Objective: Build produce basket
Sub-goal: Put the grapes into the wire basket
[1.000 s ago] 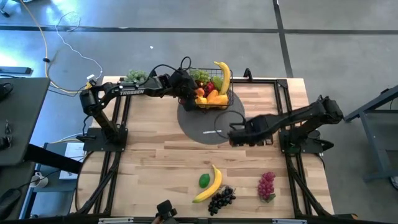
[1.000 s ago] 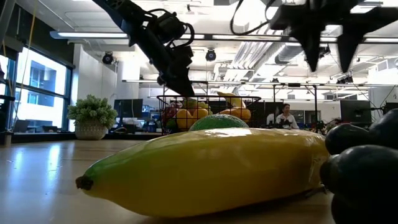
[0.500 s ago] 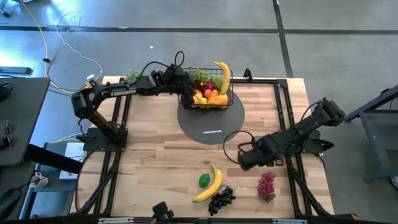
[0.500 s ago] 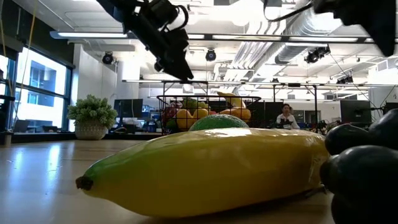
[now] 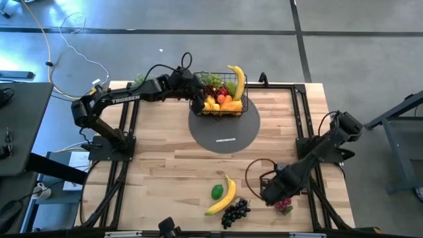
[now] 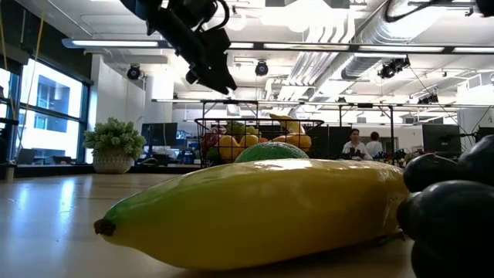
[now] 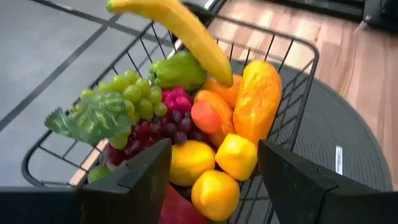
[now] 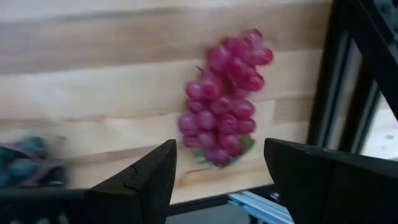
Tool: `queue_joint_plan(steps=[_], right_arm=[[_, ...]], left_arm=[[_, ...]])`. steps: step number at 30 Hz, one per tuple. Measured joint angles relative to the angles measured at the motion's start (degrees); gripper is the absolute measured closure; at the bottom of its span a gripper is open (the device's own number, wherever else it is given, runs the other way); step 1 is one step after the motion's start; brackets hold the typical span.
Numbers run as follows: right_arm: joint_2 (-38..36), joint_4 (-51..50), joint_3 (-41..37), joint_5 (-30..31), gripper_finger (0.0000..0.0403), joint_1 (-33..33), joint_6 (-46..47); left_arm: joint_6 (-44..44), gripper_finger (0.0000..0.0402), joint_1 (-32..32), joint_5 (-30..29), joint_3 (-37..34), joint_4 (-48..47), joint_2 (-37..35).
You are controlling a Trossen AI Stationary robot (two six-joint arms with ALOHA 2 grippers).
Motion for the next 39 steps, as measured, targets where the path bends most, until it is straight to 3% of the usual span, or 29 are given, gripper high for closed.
queue_joint_plan(steps=[27, 39], right_arm=[[18.3, 4.8, 0.0, -6.1, 0.0178, 3.0, 1.2], [22.6, 6.5, 0.3, -8.9, 0.0183, 5.4, 0.2]], left_arm=[[0.0, 0.0174, -0.2, 0.0, 0.0, -3.5, 0.1], [0.0, 0.0174, -0.2, 0.0, 0.0, -3.9, 0.1]])
